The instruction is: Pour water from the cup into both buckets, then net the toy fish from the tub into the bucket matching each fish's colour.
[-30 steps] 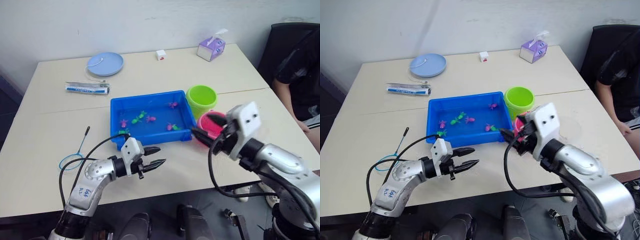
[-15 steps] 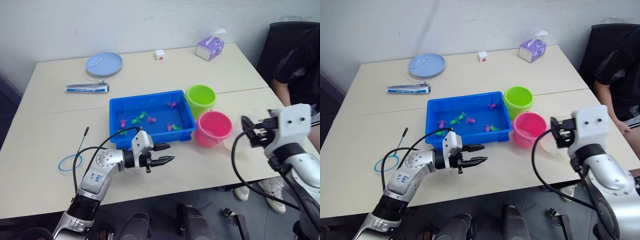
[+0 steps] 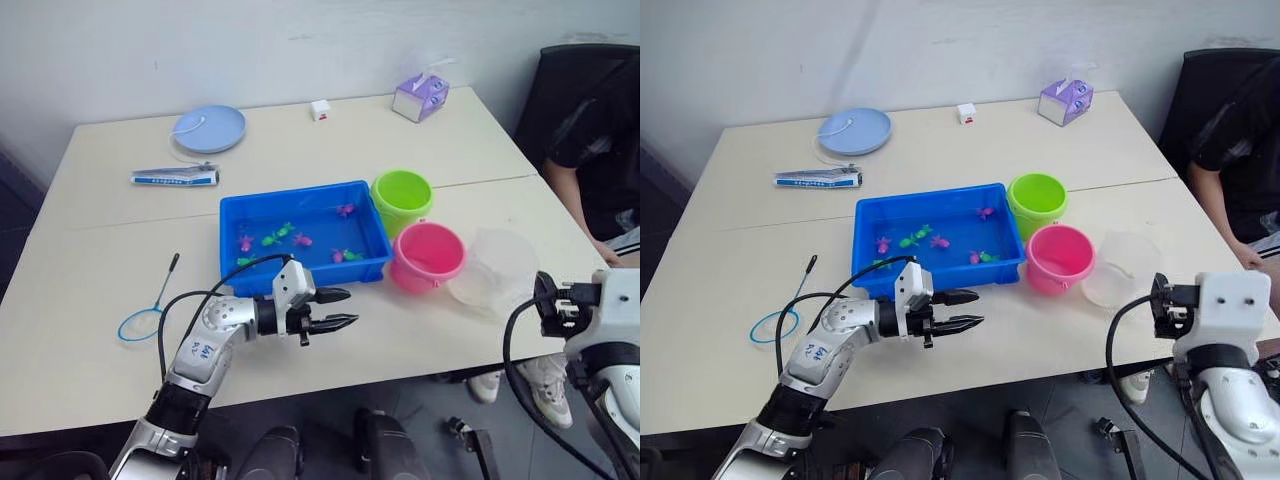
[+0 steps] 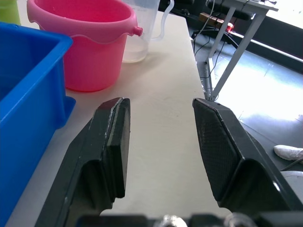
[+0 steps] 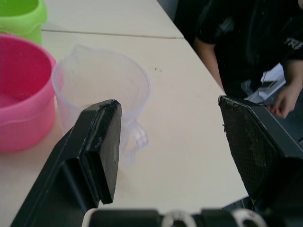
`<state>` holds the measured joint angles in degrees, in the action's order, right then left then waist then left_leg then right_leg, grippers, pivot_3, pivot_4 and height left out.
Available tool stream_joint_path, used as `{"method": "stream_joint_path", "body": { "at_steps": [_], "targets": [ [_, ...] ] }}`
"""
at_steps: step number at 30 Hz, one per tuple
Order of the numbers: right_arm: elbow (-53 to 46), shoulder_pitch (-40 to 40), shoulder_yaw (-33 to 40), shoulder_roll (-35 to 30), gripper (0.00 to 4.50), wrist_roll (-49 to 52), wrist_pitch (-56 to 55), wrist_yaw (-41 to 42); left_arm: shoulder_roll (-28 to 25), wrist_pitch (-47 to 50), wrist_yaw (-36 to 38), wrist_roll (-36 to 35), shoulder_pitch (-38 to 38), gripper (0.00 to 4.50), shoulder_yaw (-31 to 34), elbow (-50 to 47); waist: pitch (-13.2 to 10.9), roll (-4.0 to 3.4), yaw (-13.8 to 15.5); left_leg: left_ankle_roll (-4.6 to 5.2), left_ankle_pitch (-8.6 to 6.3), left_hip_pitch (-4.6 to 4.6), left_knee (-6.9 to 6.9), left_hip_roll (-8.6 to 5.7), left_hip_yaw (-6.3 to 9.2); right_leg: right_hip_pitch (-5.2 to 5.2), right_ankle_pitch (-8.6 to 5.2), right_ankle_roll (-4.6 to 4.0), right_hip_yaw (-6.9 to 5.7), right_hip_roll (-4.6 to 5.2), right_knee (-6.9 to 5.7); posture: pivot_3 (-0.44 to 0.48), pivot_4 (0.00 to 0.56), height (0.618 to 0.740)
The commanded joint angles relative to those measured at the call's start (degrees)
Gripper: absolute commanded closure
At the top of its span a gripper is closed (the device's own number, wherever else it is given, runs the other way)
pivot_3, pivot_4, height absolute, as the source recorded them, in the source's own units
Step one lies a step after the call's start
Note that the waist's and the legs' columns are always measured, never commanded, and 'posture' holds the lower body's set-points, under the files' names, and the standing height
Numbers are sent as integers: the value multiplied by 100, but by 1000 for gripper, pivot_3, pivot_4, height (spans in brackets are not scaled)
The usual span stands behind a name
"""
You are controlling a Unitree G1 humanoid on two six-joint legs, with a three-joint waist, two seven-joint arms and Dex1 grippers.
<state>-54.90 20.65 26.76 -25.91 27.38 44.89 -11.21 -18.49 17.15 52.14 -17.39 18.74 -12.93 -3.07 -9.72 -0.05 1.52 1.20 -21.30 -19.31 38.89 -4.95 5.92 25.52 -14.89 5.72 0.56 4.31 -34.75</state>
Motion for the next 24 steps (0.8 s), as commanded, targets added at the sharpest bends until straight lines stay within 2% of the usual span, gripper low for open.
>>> {"method": "stream_joint_path", "body": {
  "at_steps": [1, 5, 13, 24],
  "targets": [
    [-504, 54, -163, 284, 0, 8, -58, -151, 23, -100, 38, 1, 73, 2161, -19, -12, 1, -2, -4, 0, 0, 0, 0, -1, 0, 0, 0, 0, 1, 1, 0, 0, 150, 740],
    [-189, -223, -385, 632, 0, -109, 48, -163, 13, -103, -4, 5, 87, 2161, 10, -18, 1, -3, -11, 0, 0, 2, -1, 1, -1, 0, 0, 0, 2, -2, 0, 0, 150, 740],
    [520, -526, -578, 930, 0, -436, -109, 28, -34, -54, -120, -3, -20, 2161, 65, -174, 1, -3, -1, 0, 0, 1, 0, -3, 1, 0, 0, 0, 0, 1, 0, 0, 150, 740],
    [932, -447, -615, 1238, 0, -637, -291, 291, -72, -15, -269, -7, -139, 2161, 108, -322, 1, -5, -6, 0, 0, 1, 0, -2, 0, 1, 0, 0, 1, 0, -3, 0, 150, 740]
  ]
}}
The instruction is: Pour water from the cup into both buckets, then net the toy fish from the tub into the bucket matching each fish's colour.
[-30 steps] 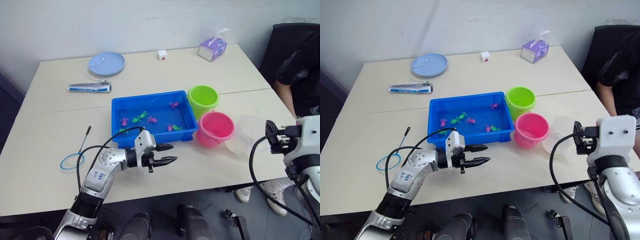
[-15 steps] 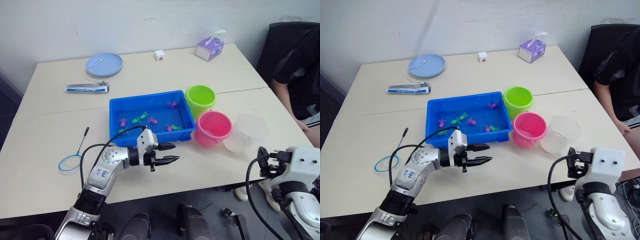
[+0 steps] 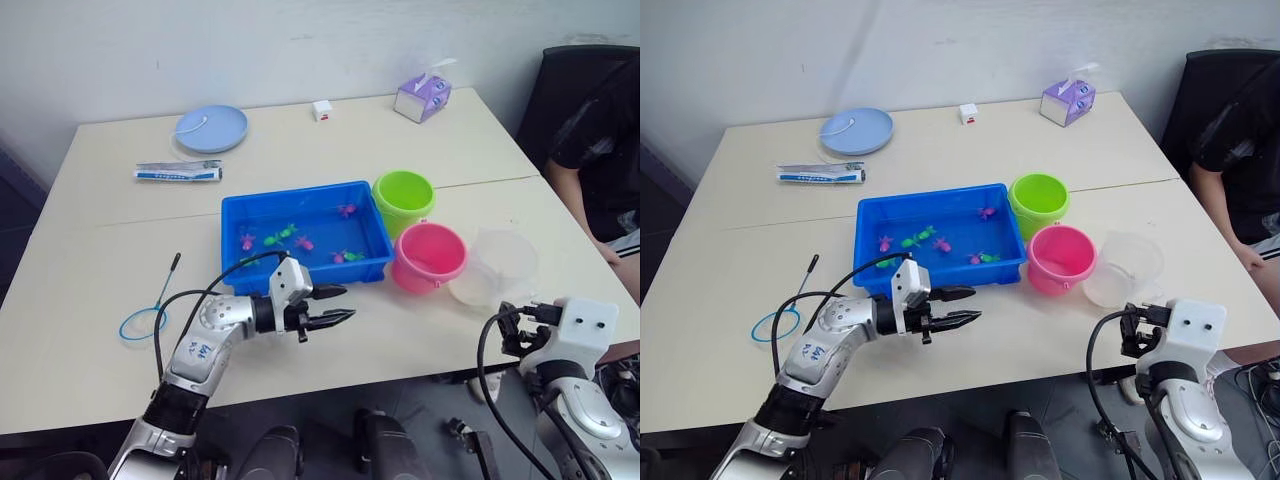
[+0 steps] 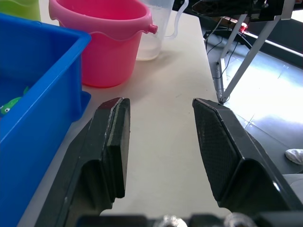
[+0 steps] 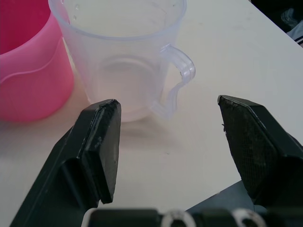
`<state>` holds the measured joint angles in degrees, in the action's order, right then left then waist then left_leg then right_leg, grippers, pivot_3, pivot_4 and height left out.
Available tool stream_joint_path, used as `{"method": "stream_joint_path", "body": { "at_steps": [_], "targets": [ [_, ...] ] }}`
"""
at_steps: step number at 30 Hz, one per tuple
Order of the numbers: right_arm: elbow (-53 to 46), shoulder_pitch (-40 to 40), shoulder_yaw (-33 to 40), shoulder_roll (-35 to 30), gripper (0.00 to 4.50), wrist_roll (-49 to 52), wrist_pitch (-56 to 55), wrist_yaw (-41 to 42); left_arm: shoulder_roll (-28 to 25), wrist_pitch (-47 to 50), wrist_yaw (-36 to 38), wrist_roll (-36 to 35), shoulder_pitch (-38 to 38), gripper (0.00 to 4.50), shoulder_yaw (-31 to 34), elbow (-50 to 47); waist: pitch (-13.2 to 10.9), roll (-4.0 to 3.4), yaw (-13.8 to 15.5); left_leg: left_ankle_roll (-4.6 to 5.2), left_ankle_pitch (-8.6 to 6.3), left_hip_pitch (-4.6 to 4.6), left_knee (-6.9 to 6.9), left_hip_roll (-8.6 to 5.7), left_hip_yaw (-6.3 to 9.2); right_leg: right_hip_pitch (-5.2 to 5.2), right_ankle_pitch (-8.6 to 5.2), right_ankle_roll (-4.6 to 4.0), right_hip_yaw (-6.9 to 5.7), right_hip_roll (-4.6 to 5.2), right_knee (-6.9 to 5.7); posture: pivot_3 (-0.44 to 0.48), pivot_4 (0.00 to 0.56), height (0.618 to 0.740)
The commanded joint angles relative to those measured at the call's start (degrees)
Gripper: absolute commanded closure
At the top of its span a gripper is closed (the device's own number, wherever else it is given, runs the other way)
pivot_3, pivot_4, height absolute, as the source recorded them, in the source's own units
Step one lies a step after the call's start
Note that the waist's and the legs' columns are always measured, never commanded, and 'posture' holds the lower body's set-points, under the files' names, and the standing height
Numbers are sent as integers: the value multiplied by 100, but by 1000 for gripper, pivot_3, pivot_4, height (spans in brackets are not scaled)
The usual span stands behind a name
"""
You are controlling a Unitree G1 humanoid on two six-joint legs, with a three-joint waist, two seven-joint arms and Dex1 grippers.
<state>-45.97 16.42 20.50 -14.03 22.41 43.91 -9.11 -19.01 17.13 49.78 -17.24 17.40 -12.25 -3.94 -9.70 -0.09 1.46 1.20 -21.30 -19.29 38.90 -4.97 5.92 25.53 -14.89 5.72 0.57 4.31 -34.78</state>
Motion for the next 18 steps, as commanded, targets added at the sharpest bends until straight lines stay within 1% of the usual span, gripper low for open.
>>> {"method": "stream_joint_path", "body": {
  "at_steps": [1, 11, 18],
  "targets": [
    [97, -55, 2, 77, 0, -160, -206, 85, -21, -13, -41, -21, -8, 2161, 39, -238, 0, 0, 0, 0, 0, 0, 0, 0, 0, 0, 0, 0, 0, 0, 0, 0, 150, 740],
    [570, -273, -15, 386, 0, -321, -350, 42, -33, -19, -96, -12, -58, 2161, 55, -268, 0, -1, -1, 0, 0, 1, -1, 1, 1, 1, 0, 0, -1, -1, -1, 0, 150, 740],
    [1016, -645, 209, 656, 0, -192, -369, -69, -54, -75, -136, -4, -105, 2161, 81, -257, 1, -3, -10, -1, 0, 1, -1, 1, -1, 2, 0, 0, 1, -1, -3, 0, 150, 740]
  ]
}}
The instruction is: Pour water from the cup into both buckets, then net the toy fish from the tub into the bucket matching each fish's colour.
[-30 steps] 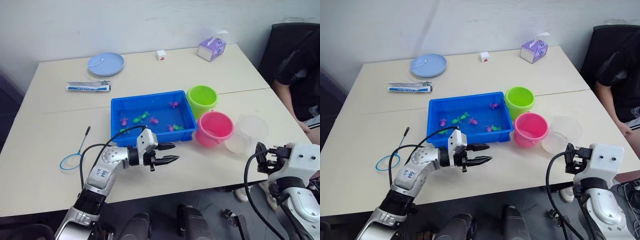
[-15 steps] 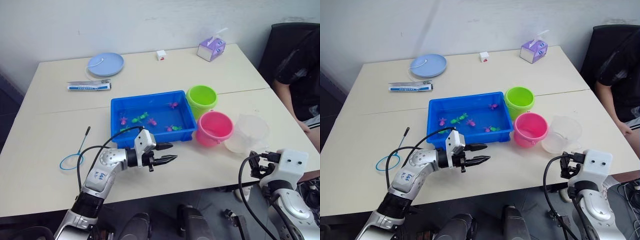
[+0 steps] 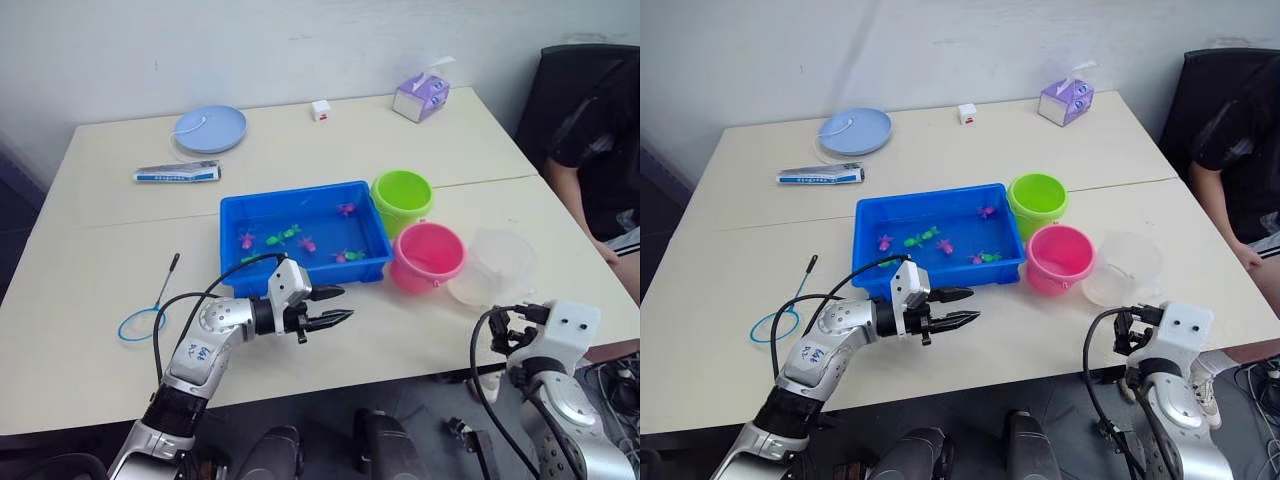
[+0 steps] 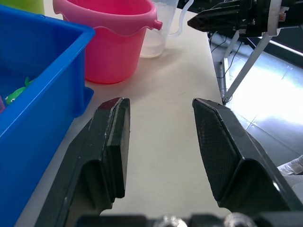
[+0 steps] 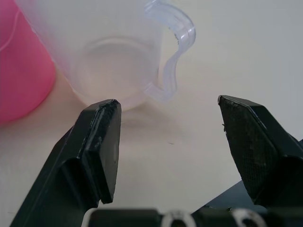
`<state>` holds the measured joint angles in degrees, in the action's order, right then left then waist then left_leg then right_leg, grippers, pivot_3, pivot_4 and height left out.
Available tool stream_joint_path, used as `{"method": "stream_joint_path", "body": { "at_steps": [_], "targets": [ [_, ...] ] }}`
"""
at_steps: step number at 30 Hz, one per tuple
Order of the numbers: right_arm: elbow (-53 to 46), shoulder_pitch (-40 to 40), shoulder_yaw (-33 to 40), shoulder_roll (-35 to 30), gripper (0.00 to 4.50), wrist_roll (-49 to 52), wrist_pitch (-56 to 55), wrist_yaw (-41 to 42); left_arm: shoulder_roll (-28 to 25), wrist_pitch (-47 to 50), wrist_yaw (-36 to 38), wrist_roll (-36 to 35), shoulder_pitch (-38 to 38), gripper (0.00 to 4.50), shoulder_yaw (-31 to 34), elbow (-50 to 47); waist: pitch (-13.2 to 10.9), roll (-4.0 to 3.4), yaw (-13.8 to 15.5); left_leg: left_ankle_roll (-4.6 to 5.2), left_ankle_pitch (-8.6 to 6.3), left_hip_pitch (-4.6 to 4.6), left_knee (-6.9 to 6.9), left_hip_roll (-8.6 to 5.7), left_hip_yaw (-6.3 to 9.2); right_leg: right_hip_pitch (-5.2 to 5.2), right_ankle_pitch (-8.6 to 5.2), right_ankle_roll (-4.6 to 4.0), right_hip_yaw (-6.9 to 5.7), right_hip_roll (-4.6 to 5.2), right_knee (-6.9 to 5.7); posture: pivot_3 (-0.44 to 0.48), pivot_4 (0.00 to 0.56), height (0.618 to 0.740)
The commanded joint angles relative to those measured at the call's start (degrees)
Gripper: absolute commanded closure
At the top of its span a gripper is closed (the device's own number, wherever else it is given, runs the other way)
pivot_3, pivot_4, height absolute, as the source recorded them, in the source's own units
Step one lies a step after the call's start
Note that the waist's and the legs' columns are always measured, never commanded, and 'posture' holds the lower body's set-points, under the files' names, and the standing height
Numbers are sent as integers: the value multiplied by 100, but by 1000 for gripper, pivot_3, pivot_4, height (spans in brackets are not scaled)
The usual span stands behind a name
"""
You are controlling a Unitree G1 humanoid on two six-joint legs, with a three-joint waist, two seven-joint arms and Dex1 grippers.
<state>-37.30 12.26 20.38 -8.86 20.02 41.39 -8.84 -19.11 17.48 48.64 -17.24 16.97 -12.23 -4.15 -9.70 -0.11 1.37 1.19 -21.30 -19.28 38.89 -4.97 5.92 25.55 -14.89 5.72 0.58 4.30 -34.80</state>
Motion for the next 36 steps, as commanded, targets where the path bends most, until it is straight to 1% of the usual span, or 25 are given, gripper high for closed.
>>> {"method": "stream_joint_path", "body": {
  "at_steps": [1, 16, 27, 36],
  "targets": [
    [210, -310, 267, 181, 0, 74, -111, -123, -47, -111, -30, -3, -71, 2161, 81, -245, 0, -1, -1, 0, 0, 0, 0, 1, 0, 0, 0, 0, 0, 0, 0, 0, 150, 740],
    [526, -842, 644, 344, 0, 157, -55, -331, -61, -80, -108, 7, -138, 2161, 102, -356, 1, -4, -1, 0, 0, 0, 0, -1, -1, 1, 0, 0, 1, 0, -3, 0, 150, 740],
    [772, -1136, 767, 288, 0, 136, -61, -387, -82, -37, -149, 2, -170, 2161, 105, -433, 1, -7, -5, 0, 0, 0, 1, -3, -4, 2, 0, 0, 4, 1, -5, 0, 150, 740],
    [1039, -1401, 861, 117, 0, 67, -86, -341, -110, -3, -212, -19, -216, 2161, 109, -513, 0, -10, -8, 0, 0, 0, 0, -1, -4, 3, 0, 0, 4, 0, -5, 0, 150, 740]
  ]
}}
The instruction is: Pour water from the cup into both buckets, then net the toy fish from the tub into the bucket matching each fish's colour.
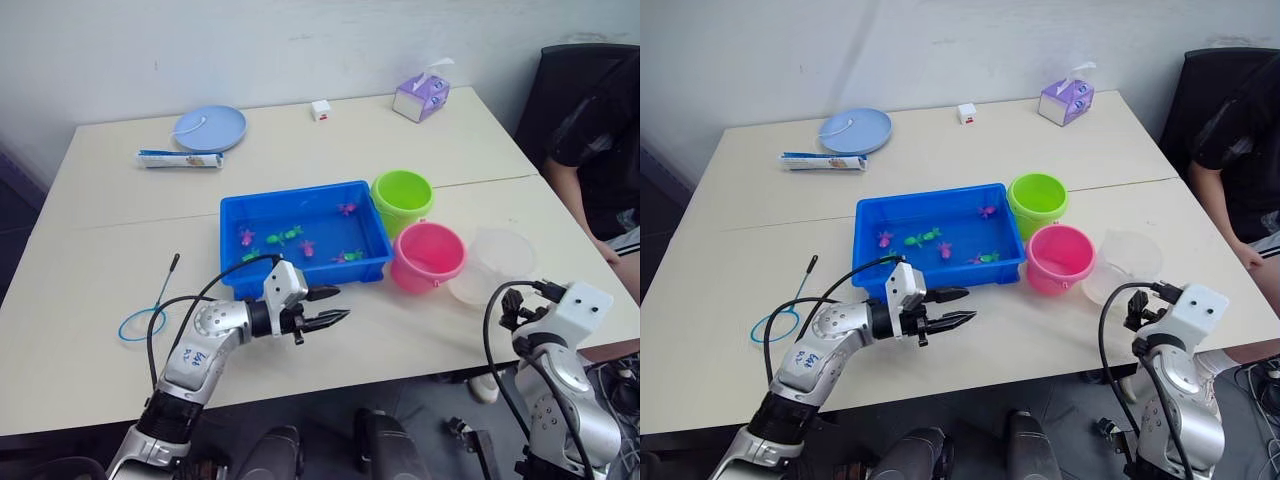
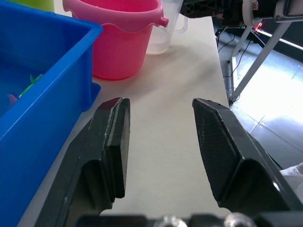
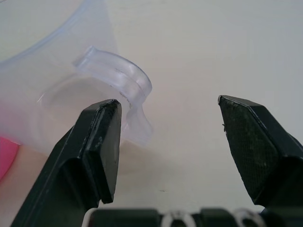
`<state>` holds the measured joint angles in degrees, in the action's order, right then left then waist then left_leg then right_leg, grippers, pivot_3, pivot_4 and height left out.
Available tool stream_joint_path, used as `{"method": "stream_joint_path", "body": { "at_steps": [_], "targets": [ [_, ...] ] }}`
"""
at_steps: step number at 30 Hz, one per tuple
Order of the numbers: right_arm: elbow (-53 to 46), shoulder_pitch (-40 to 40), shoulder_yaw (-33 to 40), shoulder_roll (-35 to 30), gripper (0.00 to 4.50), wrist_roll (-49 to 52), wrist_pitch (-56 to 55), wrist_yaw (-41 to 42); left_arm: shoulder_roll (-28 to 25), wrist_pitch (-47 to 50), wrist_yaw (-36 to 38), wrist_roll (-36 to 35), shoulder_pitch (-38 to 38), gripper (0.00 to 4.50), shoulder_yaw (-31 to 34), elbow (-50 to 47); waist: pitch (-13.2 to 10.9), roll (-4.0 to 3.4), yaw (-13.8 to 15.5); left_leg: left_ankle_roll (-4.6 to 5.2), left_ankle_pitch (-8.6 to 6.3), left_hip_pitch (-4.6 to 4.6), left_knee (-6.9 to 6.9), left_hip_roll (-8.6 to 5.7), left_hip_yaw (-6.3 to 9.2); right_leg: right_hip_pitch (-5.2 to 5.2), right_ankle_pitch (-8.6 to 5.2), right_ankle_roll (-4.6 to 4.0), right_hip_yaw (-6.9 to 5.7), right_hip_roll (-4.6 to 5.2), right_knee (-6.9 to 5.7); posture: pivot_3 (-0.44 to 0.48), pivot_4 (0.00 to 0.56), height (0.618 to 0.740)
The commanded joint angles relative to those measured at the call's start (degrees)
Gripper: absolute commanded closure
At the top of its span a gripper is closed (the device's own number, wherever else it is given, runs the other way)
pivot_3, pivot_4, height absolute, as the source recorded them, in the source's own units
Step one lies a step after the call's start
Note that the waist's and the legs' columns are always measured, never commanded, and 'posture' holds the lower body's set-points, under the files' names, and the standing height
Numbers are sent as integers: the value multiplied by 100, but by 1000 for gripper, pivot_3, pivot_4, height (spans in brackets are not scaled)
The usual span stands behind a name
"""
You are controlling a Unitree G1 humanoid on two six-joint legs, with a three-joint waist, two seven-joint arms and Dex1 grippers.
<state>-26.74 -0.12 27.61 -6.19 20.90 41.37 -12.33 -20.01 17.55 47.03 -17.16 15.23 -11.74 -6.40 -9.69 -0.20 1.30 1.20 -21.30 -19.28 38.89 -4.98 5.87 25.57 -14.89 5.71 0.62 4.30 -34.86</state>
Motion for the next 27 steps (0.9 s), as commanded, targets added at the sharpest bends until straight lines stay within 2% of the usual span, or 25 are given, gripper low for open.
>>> {"method": "stream_joint_path", "body": {
  "at_steps": [1, 16, 19, 20, 21, 22, 23, 25, 26, 27],
  "targets": [
    [-4, -171, 138, -160, 0, -26, -89, 16, -21, -6, -56, -29, -48, 2161, 60, -298, -1, -2, 0, 0, 0, 0, 0, 0, 0, 0, 0, 0, 0, 0, 0, 0, 150, 740],
    [363, -498, 164, -345, 0, -87, -171, 70, -30, 46, -179, -41, -124, 2161, 74, -422, 0, -4, -3, 0, 0, 0, 0, 1, -2, 1, 0, 0, 1, -1, 0, 0, 150, 740],
    [376, -510, 169, -363, 690, -91, -174, 82, -30, 45, -187, -44, -137, 2101, 77, -431, 0, -4, -2, 0, 0, 0, 0, 0, -2, 1, 0, 0, 2, 0, 0, 0, 150, 740],
    [377, -513, 172, -365, 1199, -84, -180, 89, -30, 44, -189, -44, -138, 2101, 76, -430, 0, -4, -3, 0, 0, 0, 0, 0, -2, 1, 0, 0, 2, 0, 0, 0, 150, 740],
    [378, -510, 176, -366, 1416, -81, -185, 93, -31, 44, -192, -46, -142, 2101, 75, -434, 0, -4, -2, 0, 0, 0, 0, 0, -2, 1, 0, 0, 2, 0, 0, 0, 150, 740],
    [376, -508, 178, -369, 2107, -82, -188, 99, -31, 43, -194, -47, -145, 2101, 75, -436, 0, -4, -2, 0, 0, 0, 0, 0, -2, 1, 0, 0, 2, 0, 0, 0, 150, 740],
    [375, -507, 179, -370, 2229, -84, -188, 103, -31, 43, -196, -49, -147, 2101, 74, -437, 0, -4, -2, 0, 0, 0, 0, 1, -2, 1, 0, 0, 1, 0, 0, 0, 150, 740],
    [367, -515, 184, -375, 3301, -86, -172, 114, -32, 45, -198, -51, -144, 2101, 71, -435, 0, -4, 2, 0, 0, 0, 0, 0, -2, 1, 0, 0, 2, 0, 0, 0, 150, 740],
    [365, -518, 186, -377, 3683, -85, -164, 123, -32, 43, -198, -52, -143, 2101, 70, -433, 0, -4, 7, 0, 0, 0, 0, 0, -2, 1, 0, 0, 1, 0, 0, 0, 150, 740],
    [364, -520, 188, -377, 3869, -84, -158, 129, -32, 42, -198, -52, -142, 2101, 69, -431, 0, -4, 8, 0, 0, 0, 0, -1, -2, 1, 0, 0, 1, 1, 0, 0, 150, 740]
  ]
}}
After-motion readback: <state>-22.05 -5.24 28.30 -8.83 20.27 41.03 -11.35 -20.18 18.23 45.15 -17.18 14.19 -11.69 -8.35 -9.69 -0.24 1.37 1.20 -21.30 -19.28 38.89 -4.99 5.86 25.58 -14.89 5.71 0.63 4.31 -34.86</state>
